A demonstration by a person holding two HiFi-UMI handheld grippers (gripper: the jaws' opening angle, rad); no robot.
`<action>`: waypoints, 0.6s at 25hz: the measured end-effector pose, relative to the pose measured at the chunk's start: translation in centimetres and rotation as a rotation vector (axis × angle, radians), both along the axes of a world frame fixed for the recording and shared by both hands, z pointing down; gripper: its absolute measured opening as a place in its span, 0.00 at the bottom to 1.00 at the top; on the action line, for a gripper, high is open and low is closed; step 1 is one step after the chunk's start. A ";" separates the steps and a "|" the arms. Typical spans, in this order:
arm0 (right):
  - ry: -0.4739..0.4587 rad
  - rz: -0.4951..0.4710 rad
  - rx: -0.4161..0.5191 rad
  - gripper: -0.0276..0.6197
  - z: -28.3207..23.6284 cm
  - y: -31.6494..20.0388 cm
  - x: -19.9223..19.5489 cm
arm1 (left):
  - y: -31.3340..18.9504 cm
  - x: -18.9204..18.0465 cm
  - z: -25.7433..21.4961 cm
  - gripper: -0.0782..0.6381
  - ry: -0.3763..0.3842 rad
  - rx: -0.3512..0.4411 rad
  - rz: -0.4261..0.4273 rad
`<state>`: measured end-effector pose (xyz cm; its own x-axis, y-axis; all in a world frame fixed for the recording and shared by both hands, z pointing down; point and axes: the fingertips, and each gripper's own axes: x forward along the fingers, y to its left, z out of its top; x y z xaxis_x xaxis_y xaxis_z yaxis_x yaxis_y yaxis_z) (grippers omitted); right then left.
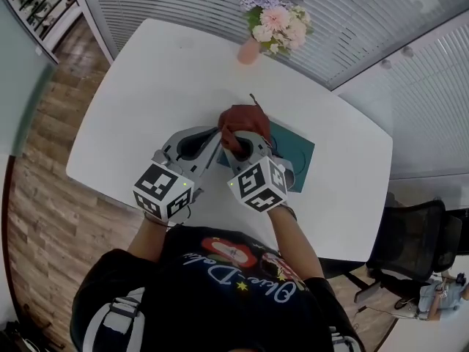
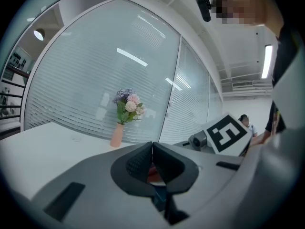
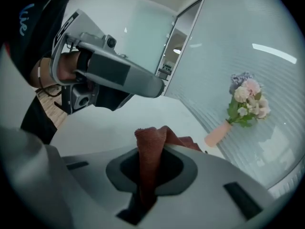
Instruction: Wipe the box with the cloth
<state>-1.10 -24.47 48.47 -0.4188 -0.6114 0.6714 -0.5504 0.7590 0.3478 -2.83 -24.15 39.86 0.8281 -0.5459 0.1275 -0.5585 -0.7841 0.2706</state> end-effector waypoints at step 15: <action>-0.050 0.136 -0.081 0.09 0.7 2.1 5.5 | 0.9 1.9 -0.7 0.11 -0.014 0.017 0.060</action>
